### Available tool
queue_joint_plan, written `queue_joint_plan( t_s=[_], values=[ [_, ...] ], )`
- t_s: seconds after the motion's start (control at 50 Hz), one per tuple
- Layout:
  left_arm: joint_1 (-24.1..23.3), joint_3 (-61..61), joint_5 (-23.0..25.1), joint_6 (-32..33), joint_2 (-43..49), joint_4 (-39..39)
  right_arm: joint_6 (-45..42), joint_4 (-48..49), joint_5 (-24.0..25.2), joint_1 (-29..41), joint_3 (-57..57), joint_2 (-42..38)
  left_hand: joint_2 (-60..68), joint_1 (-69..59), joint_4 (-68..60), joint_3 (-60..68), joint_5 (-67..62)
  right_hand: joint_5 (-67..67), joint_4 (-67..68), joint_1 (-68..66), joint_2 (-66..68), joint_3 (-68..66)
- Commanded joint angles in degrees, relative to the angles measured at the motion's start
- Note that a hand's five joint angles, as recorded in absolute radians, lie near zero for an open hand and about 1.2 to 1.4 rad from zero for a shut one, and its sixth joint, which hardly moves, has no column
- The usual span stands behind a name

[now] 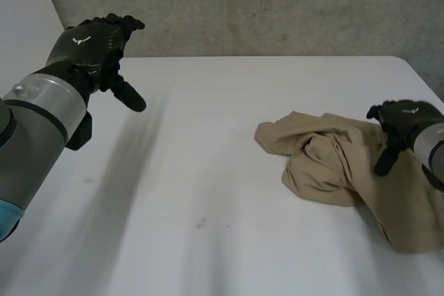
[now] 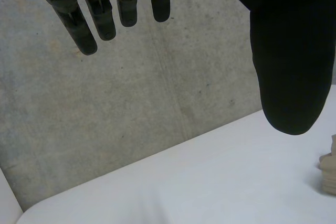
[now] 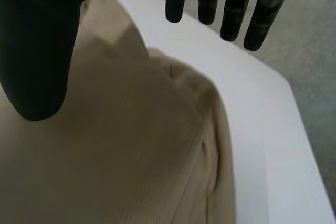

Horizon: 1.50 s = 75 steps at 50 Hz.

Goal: Fold the shorts.

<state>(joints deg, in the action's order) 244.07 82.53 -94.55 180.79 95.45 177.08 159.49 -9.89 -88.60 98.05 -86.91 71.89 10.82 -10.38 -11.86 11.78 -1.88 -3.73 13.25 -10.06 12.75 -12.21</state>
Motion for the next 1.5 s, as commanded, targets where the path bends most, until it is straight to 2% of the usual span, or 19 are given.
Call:
queue_joint_plan(
  t_s=[0.02, 0.06, 0.08, 0.2, 0.24, 0.26, 0.46, 0.52, 0.68, 0.8, 0.92, 1.0, 1.08, 1.2, 1.26, 1.32, 1.36, 1.42, 1.5],
  values=[
    [-0.1, 0.0, 0.0, 0.0, 0.3, 0.2, 0.4, 5.8, -0.1, -0.8, -0.2, -4.9, -0.8, 0.4, 1.9, -1.8, 1.9, -14.0, 14.5, -17.7, 15.0, -15.5],
    [0.0, 0.1, 0.0, 0.0, 0.3, 0.3, 0.6, 8.8, 0.3, -0.7, 0.1, -5.4, -0.8, 0.4, 1.9, -1.8, 1.9, -55.7, 56.2, -59.4, 56.7, -57.2],
    [0.0, 0.0, 0.0, 0.0, 0.3, 0.2, 0.6, 9.8, 0.6, -0.3, 0.4, -5.1, -0.8, 0.4, 1.9, -1.8, 1.9, -66.2, 66.6, -69.8, 67.1, -67.7],
    [0.1, -0.5, 0.0, 0.0, 0.0, 0.9, 0.9, 9.0, 3.6, 1.2, 5.5, -3.3, -0.8, 0.4, 1.9, -1.8, 1.9, -66.3, 66.8, -69.9, 67.2, -67.8],
    [0.3, -0.6, 0.0, 0.0, 0.0, 1.2, 1.0, 8.2, 4.9, 2.9, 7.7, -1.4, -0.8, 0.4, 1.9, -1.8, 1.9, -66.3, 66.8, -69.9, 67.2, -67.8],
    [0.5, -0.6, 0.0, 0.1, -0.1, 1.4, 1.1, 7.7, 6.6, 6.4, 11.8, 1.6, -0.8, 0.4, 1.9, -1.8, 1.9, -66.3, 66.8, -69.9, 67.2, -67.8],
    [1.6, -0.6, 0.0, 3.0, -1.9, 1.9, 4.8, 6.3, 7.1, 14.8, 27.8, 6.3, -0.8, 0.4, 1.9, -1.8, 1.9, -66.3, 66.8, -69.9, 67.2, -67.8],
    [1.7, -0.6, -0.1, 3.6, -2.8, 2.1, 7.2, 0.5, 7.5, 19.5, 36.5, 9.3, -0.8, 0.4, 1.9, -1.8, 1.9, -66.3, 66.8, -69.9, 67.2, -67.8],
    [2.2, -0.6, -0.2, 3.5, -4.7, 2.5, 7.4, -7.7, 7.5, 23.7, 46.6, 9.0, -0.8, 0.4, 1.9, -1.8, 1.9, -66.3, 66.8, -69.9, 67.2, -67.8],
    [2.3, -0.6, -0.2, 3.5, -5.5, 2.5, 7.0, -11.9, 7.6, 23.9, 48.8, 4.3, -0.8, 0.4, 1.9, -1.8, 1.9, -66.3, 66.8, -69.9, 67.2, -67.8],
    [2.5, -0.6, -0.2, 3.6, -5.5, 2.6, 6.4, -14.4, 7.7, 23.6, 49.6, -4.3, -0.8, 0.4, 1.9, -1.8, 1.9, -66.3, 66.8, -69.9, 67.2, -67.8],
    [2.5, -0.5, -0.2, 3.6, -5.2, 2.6, 4.5, -16.9, 7.4, 23.4, 51.1, -13.4, -0.8, 0.4, 1.9, -1.8, 1.9, -66.3, 66.8, -69.9, 67.2, -67.8],
    [2.5, -0.4, -0.1, 3.7, -4.6, 2.6, 4.3, -18.3, 7.6, 22.9, 53.2, -16.6, -0.8, 0.4, 1.9, -1.8, 1.9, -66.3, 66.8, -69.9, 67.2, -67.8],
    [2.5, -0.2, -0.2, 3.7, -2.8, 3.3, 3.5, -15.4, 7.9, 22.2, 54.0, -21.7, -0.8, 0.4, 1.9, -1.8, 1.9, -66.3, 66.8, -69.9, 67.2, -67.8],
    [2.5, -0.2, -0.3, 3.7, -1.1, 3.6, 2.1, -7.7, 6.2, 22.2, 57.2, -30.0, -0.8, 0.4, 1.9, -1.8, 1.9, -35.5, 35.9, -39.1, 36.4, -37.0],
    [2.4, -0.1, -0.3, 3.7, -0.1, 3.7, 1.3, -4.6, 4.3, 22.2, 59.2, -32.8, -0.8, 0.4, 1.9, -1.8, 1.9, -22.3, 22.8, -26.0, 23.3, -23.8],
    [2.4, -0.1, -0.3, 3.8, 0.7, 3.7, -0.1, -0.3, -1.8, 21.9, 64.0, -36.5, -0.8, 0.4, 1.9, -1.8, 1.9, -6.7, 7.2, -10.4, 7.7, -8.2],
    [2.4, -0.1, -0.3, 3.8, 1.8, 3.7, -0.1, 1.3, -5.3, 21.0, 68.4, -37.5, -0.8, 0.4, 1.9, -1.8, 1.9, 3.7, -3.2, 0.1, -2.8, 2.2],
    [2.4, -0.2, -0.4, 3.8, 2.1, 3.7, 0.1, 0.4, -6.2, 21.0, 70.6, -36.8, -0.8, 0.4, 1.9, -1.8, 1.9, 3.7, -3.2, 0.1, -2.8, 2.2]
  ],
)
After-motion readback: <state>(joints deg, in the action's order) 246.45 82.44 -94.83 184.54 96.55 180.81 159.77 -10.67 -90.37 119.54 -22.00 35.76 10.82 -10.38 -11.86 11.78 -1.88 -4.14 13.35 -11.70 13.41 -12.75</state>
